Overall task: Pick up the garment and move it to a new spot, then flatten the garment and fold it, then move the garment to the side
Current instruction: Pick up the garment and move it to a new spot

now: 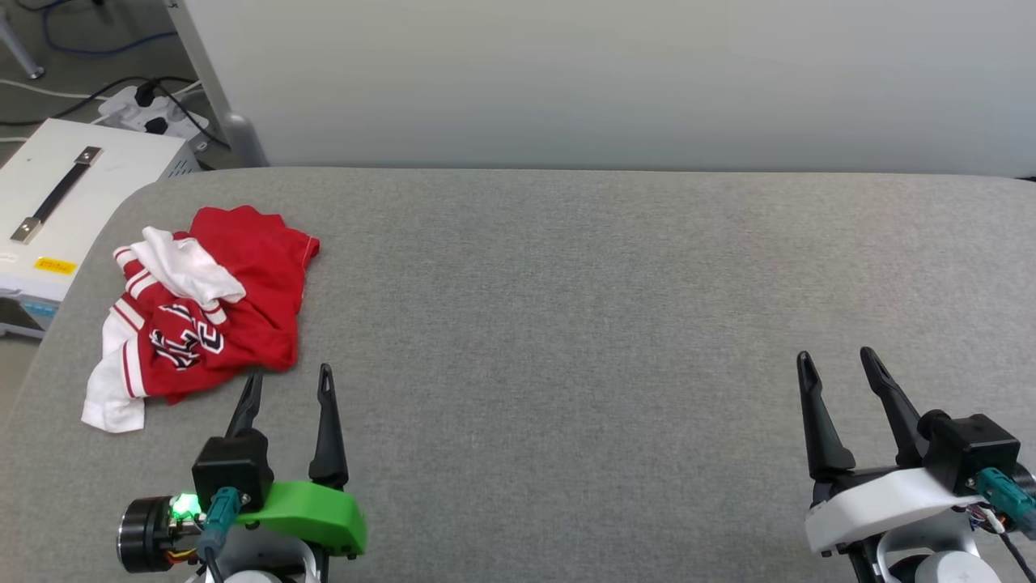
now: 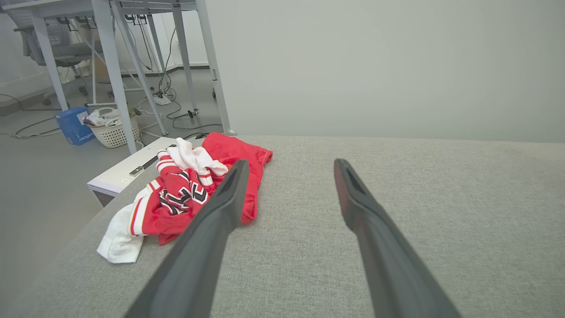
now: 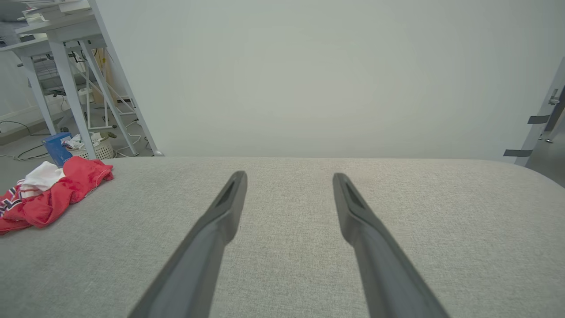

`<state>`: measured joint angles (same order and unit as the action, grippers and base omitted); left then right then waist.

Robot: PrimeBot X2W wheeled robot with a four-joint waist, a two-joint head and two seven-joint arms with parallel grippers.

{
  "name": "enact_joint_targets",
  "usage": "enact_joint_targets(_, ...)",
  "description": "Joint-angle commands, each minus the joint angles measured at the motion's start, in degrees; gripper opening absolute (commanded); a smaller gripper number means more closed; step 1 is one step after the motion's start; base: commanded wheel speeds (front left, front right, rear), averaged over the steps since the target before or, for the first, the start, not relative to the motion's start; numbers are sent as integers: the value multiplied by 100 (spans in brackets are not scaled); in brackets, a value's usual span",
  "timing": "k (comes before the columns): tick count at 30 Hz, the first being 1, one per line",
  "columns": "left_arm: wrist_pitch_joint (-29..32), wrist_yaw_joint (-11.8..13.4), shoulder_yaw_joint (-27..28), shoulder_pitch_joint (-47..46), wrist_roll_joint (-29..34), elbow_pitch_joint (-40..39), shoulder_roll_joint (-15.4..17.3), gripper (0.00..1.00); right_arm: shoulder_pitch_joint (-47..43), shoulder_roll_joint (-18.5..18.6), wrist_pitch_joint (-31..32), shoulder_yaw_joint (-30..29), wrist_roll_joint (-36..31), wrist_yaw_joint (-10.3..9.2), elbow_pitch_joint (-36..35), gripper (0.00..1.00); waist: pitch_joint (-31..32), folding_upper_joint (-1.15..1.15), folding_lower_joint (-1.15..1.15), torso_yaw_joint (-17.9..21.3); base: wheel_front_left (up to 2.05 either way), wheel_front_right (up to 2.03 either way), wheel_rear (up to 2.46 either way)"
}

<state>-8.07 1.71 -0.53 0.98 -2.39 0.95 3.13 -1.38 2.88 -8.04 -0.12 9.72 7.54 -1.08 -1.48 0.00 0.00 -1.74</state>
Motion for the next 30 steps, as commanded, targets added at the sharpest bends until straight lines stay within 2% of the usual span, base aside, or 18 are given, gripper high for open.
enact_joint_targets(1,-55,40,18,-97,-55,-6,-13,100,-47,0,-66,26,-5,-3,-17,100,-38,0,0,-77,0,0,0)
enact_joint_targets(30,-400,125,294,-197,-490,89,-20,100,54,0,-407,492,-312,-4,-88,100,-345,0,0,-1640,0,0,0)
